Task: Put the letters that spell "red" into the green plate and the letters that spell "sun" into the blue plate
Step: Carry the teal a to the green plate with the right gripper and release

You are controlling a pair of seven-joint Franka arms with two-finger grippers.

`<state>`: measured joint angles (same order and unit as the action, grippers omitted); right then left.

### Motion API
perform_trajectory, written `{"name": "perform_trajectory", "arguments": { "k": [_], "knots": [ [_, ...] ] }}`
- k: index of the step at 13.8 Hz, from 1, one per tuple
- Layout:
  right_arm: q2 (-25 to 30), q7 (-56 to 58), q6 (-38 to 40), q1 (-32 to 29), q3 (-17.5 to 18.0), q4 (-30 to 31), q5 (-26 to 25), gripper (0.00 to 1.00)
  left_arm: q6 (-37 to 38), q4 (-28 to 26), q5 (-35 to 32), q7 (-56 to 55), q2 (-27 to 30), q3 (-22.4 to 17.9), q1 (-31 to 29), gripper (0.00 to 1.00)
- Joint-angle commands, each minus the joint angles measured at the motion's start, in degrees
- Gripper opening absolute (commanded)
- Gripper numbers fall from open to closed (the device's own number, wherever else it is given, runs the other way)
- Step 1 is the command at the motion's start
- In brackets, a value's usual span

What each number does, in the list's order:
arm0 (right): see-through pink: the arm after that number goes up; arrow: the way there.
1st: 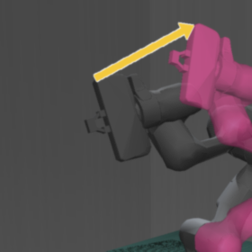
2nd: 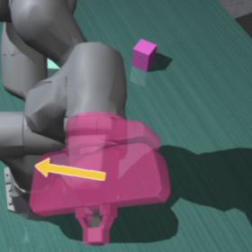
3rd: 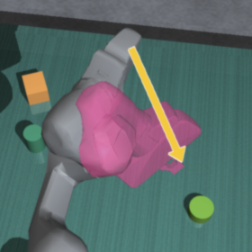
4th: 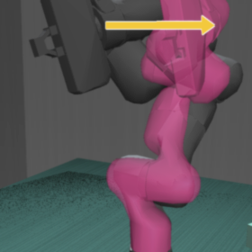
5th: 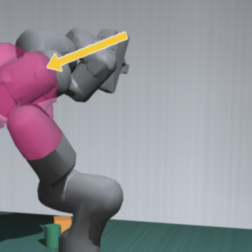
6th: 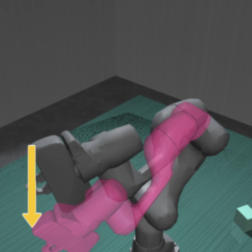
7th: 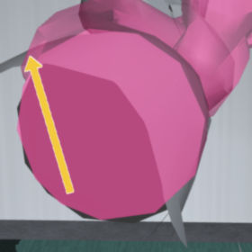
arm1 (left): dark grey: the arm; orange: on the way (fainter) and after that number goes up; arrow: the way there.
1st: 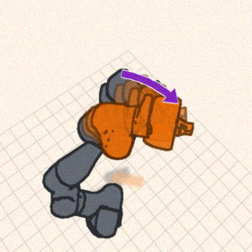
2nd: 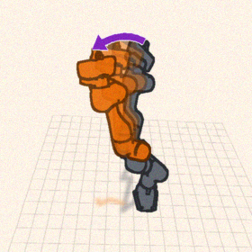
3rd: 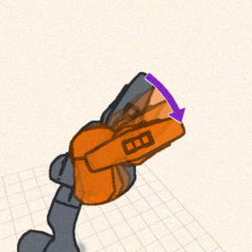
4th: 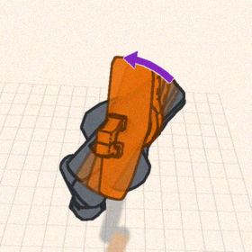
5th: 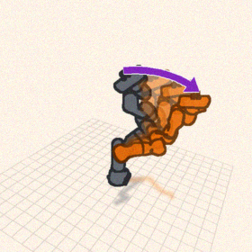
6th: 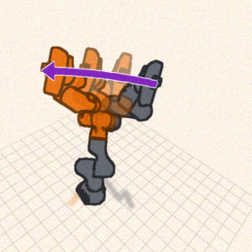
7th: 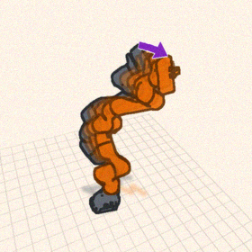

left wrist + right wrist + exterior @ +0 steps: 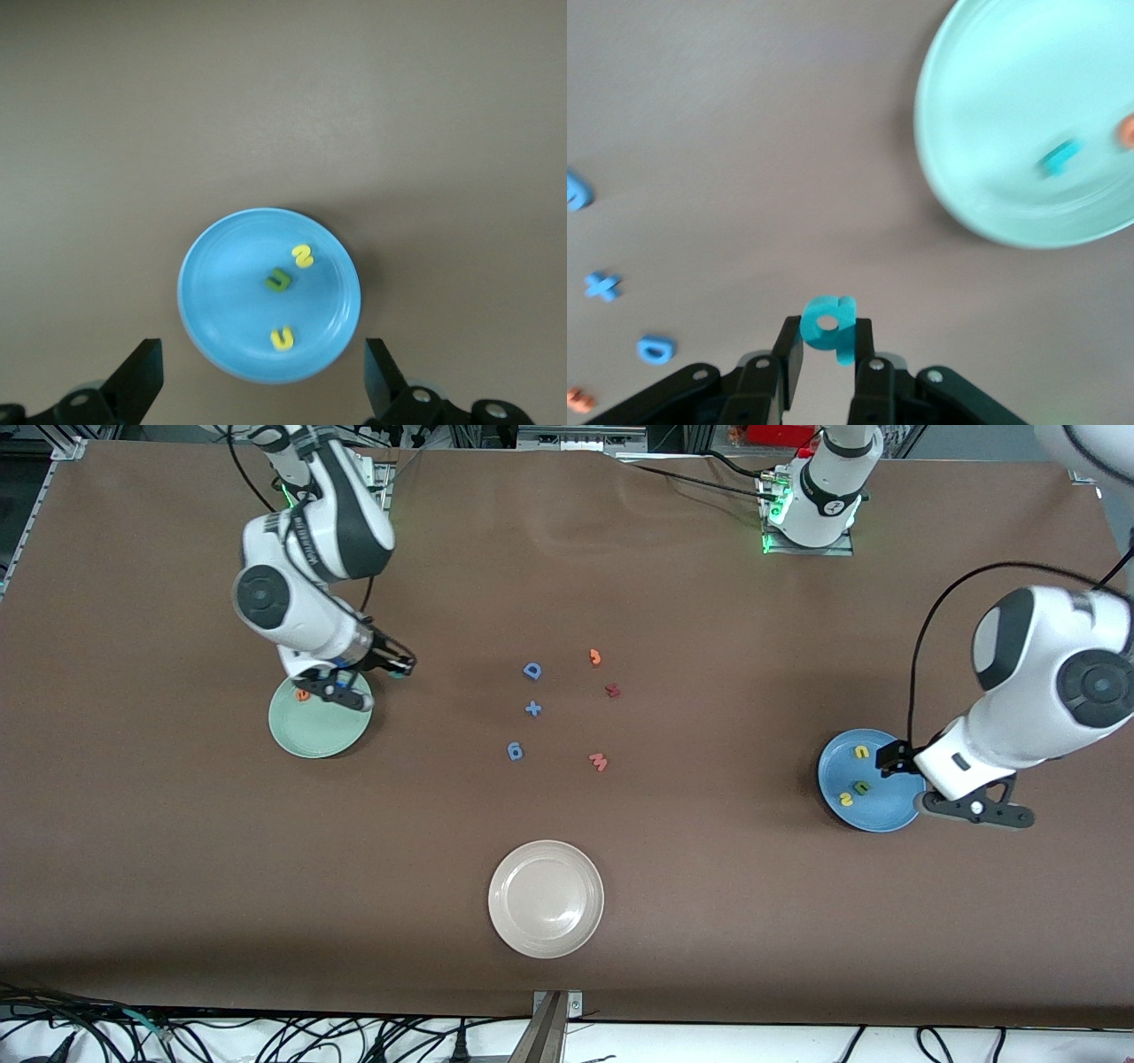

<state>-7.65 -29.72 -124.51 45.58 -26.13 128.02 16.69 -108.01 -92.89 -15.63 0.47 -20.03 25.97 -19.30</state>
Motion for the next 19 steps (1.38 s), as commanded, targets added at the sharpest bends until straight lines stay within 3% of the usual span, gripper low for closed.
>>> {"name": "perform_trajectory", "arguments": {
  "k": [1,4,6,8,11,13,14,15,16,18,19],
  "knots": [
    [-1.0,6.1,0.1,0.4,-5.2,1.6,-1.0,0.0,8.0,4.9,2.6,0.9,4.1,2.3,-0.1,1.0],
    [-5.7,13.0,-1.1,-0.1,-9.6,3.1,-1.0,0.0,11.9,8.4,9.1,5.0,6.4,1.0,-0.5,1.0],
    [-9.3,14.2,-3.4,-1.2,-10.1,4.0,-0.3,0.0,12.6,7.7,9.7,6.4,9.0,-1.9,0.6,1.0],
    [-9.9,14.2,-4.1,-1.2,-10.0,4.9,0.6,0.0,13.3,6.2,9.9,6.5,12.8,-8.2,6.0,1.0],
    [-11.1,14.3,-3.8,-1.2,-9.7,6.2,1.9,0.0,13.1,4.8,18.6,6.6,14.1,-17.7,12.6,1.0],
    [-11.9,14.3,-3.8,-1.2,-9.5,6.4,3.8,0.06,9.3,0.2,19.6,6.5,16.3,-21.5,17.0,1.0],
    [-12.1,14.3,-3.9,-1.2,-8.9,6.5,4.2,0.17,6.6,-1.7,19.5,6.4,17.6,-21.5,17.3,1.0],
    [-12.1,14.3,-4.0,-1.2,-8.9,6.4,4.2,0.49,5.8,-2.0,19.8,6.4,17.6,-21.6,17.3,1.0],
    [-12.1,14.3,-4.1,-1.2,-8.9,6.2,4.3,0.75,5.9,-2.2,19.5,6.2,17.8,-21.7,17.4,1.0],
    [-11.6,14.2,-3.9,-1.3,-9.0,5.3,4.4,0.98,6.1,-5.2,17.2,6.1,19.8,-21.7,17.5,1.0],
    [-11.0,14.3,-3.4,-1.2,-9.5,4.5,4.4,0.99,6.1,-6.2,14.0,6.3,20.7,-21.8,17.5,1.0]
  ]
}}
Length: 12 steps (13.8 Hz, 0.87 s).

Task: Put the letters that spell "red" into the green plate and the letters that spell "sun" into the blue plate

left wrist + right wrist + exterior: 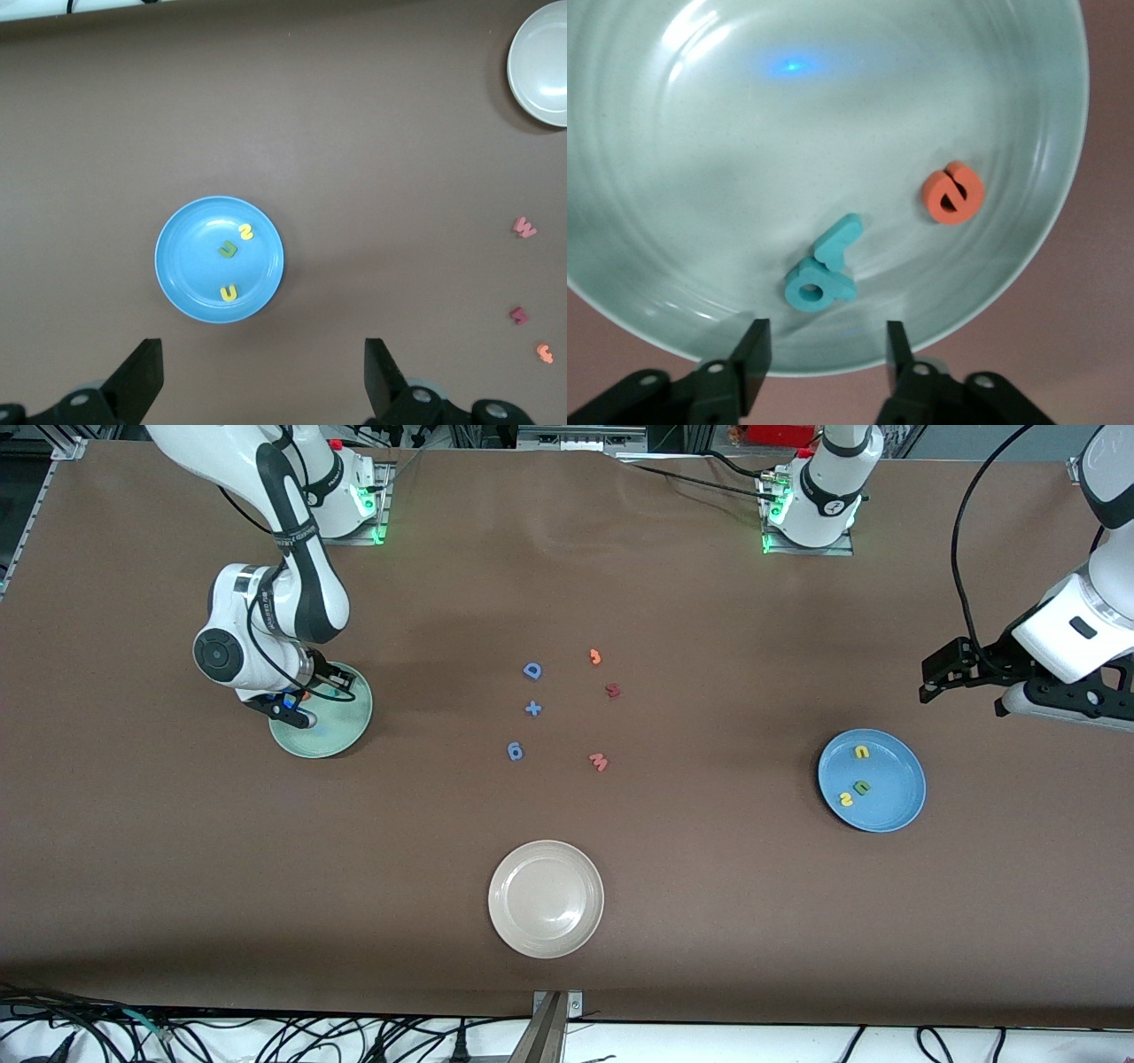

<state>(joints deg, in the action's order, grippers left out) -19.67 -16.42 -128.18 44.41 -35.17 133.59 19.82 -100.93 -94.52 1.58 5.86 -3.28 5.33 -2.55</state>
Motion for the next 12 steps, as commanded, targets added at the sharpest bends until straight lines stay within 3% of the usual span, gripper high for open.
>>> {"name": "perform_trajectory", "arguments": {
  "k": [1,3,7,12],
  "knots": [
    [2.2,0.9,0.7,0.0,-0.9,-2.0,1.3,0.99,-1.1,-6.0,-6.3,0.7,5.3,-1.1,0.9,1.0],
    [3.6,0.9,6.3,0.0,-3.0,-6.9,1.2,0.99,-1.0,-6.6,-5.5,0.6,6.1,-1.0,0.8,1.0],
    [2.8,0.9,35.8,-0.6,-8.6,-30.5,-0.6,0.99,-0.5,-5.9,-1.7,1.0,6.1,-0.9,0.9,1.0],
    [3.1,5.8,46.9,-0.9,-10.4,-46.6,-6.5,1.0,0.3,-6.5,0.9,1.1,5.3,-0.8,0.9,1.0]
  ]
}}
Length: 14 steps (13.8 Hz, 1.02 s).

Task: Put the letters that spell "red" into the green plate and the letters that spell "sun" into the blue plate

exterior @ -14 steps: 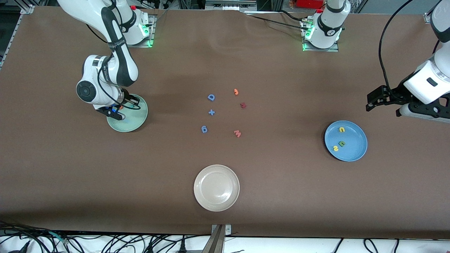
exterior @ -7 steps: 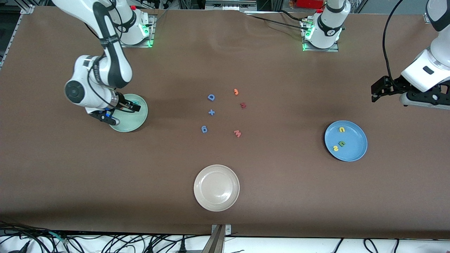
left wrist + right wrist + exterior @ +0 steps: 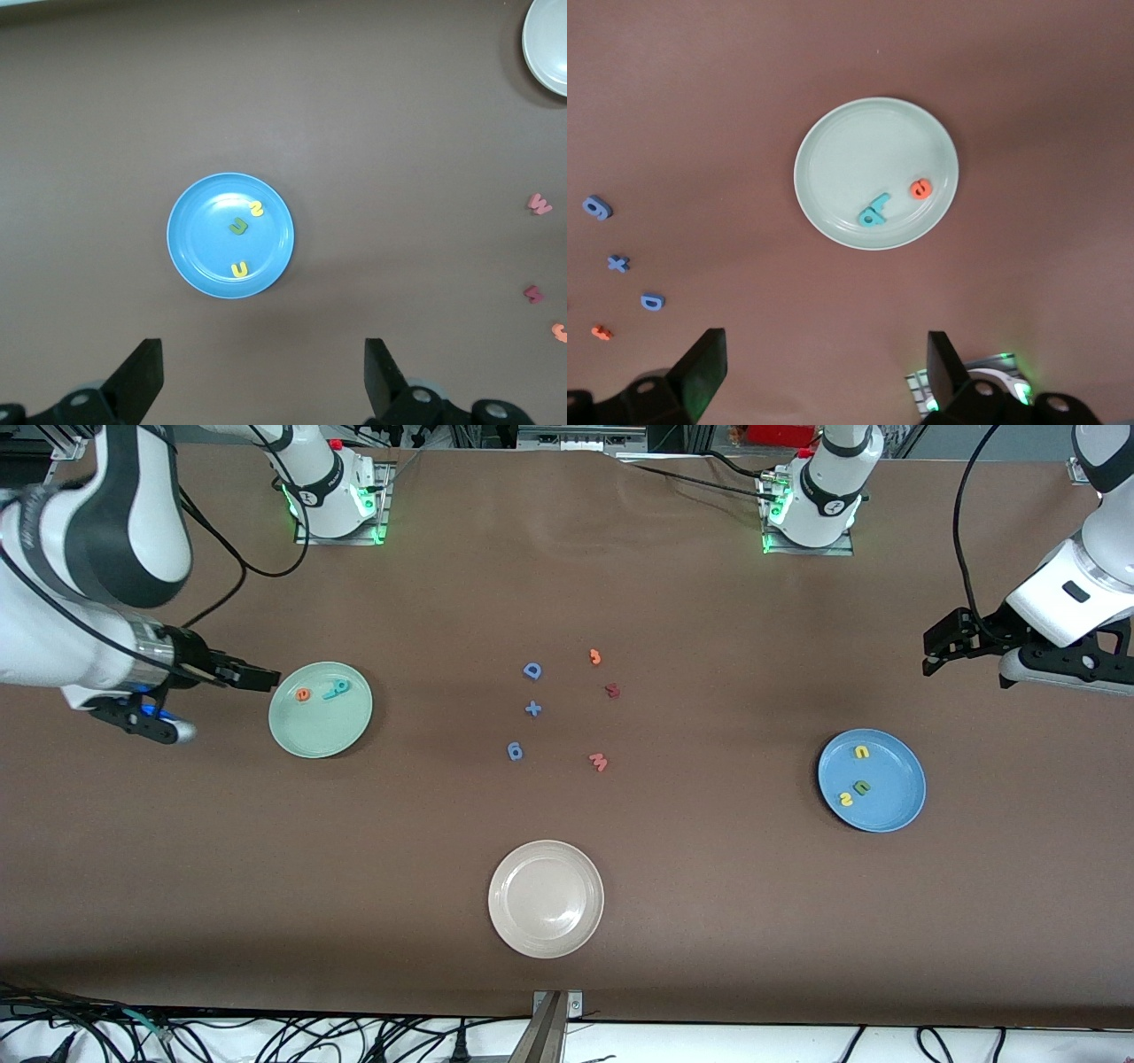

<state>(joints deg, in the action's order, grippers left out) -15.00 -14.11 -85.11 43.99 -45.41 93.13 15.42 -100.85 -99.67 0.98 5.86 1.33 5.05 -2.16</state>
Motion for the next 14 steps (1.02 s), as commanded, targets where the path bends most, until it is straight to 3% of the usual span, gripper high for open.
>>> {"name": "perform_trajectory", "arguments": {
  "k": [1,6,10,12,14],
  "knots": [
    [-1.6,4.1,4.1,-0.6,-0.3,-7.3,-2.3,1.0,0.3,-1.2,1.5,1.1,0.3,-0.6,0.6,1.0],
    [-1.4,9.8,3.6,-1.3,-1.3,-10.2,-2.2,1.0,4.3,-0.5,1.4,1.1,0.5,-0.7,1.5,1.0],
    [-1.5,13.8,2.1,-3.5,0.3,-10.9,-2.3,1.0,6.6,-0.3,0.7,0.6,0.9,-0.6,1.5,1.0],
    [-1.4,14.3,1.5,-9.6,7.1,-11.0,-3.8,1.0,6.9,-0.3,0.7,0.4,0.7,-0.7,0.9,1.0],
    [0.0,14.3,0.8,-17.5,18.0,-11.0,-8.5,1.0,6.9,-0.3,0.7,0.3,0.4,-1.2,0.4,1.0]
  ]
}}
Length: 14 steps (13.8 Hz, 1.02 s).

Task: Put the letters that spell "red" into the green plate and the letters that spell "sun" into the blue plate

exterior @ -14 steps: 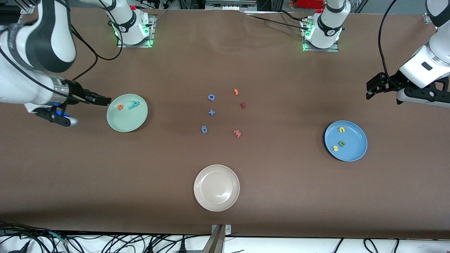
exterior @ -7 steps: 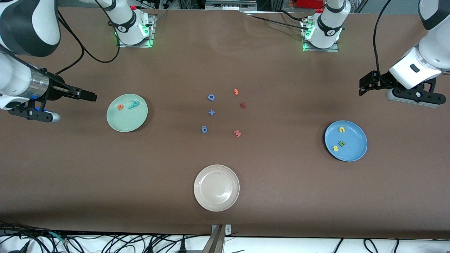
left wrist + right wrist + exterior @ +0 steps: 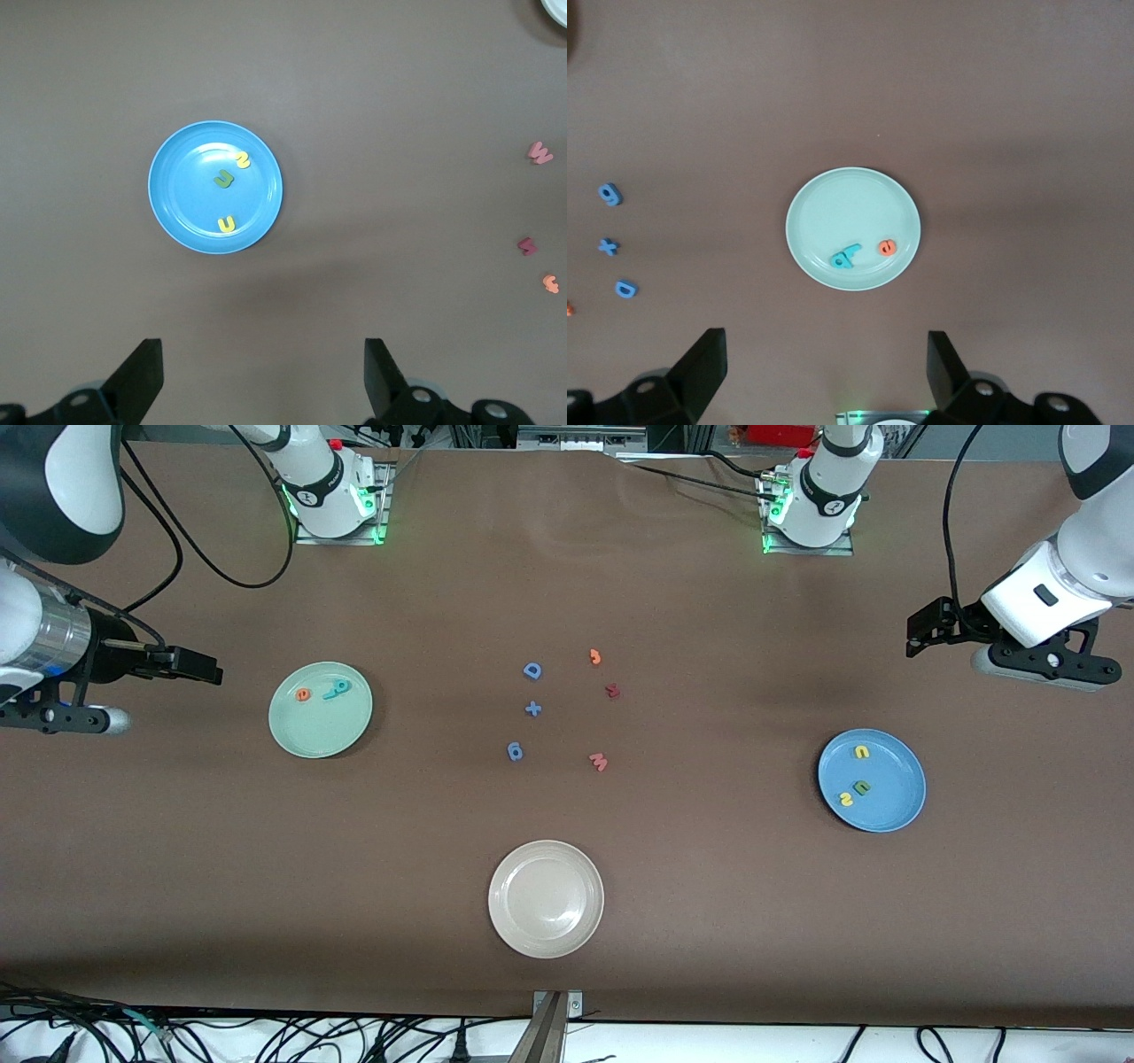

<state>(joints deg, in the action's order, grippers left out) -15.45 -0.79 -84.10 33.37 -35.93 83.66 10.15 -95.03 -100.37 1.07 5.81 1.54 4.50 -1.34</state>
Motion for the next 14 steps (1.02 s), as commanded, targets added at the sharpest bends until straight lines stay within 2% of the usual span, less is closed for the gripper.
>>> {"name": "perform_trajectory", "arguments": {
  "k": [1,3,4,7,8,10,14],
  "knots": [
    [1.7,1.0,-1.2,-12.0,14.1,-1.5,-4.6,1.0,1.1,0.4,0.7,0.3,0.1,-0.6,-0.7,1.0],
    [3.1,1.0,-1.6,-20.3,22.8,-1.2,-5.3,1.0,1.0,0.4,0.7,0.1,-0.2,-0.6,-0.9,1.0],
    [3.2,1.0,-1.6,-23.3,25.5,-1.1,-5.7,1.0,0.9,0.4,0.7,0.1,-0.8,-0.6,-0.9,1.0],
    [3.7,1.1,-3.3,-33.8,37.4,-0.2,-10.2,1.0,0.8,0.5,0.6,0.0,-1.3,-0.6,-0.9,1.0],
    [4.2,1.1,-4.6,-35.3,39.3,1.0,-10.8,1.0,0.8,0.5,0.6,0.1,-1.3,-0.6,-0.9,1.0],
    [5.5,1.1,-7.1,-35.5,39.5,3.7,-10.9,1.0,0.8,0.5,0.6,0.8,-1.4,-0.6,-0.9,1.0],
    [4.9,0.9,-6.8,-35.3,39.5,3.2,-10.6,1.0,0.8,0.4,0.6,1.0,-1.6,-0.7,-1.0,1.0]
  ]
}}
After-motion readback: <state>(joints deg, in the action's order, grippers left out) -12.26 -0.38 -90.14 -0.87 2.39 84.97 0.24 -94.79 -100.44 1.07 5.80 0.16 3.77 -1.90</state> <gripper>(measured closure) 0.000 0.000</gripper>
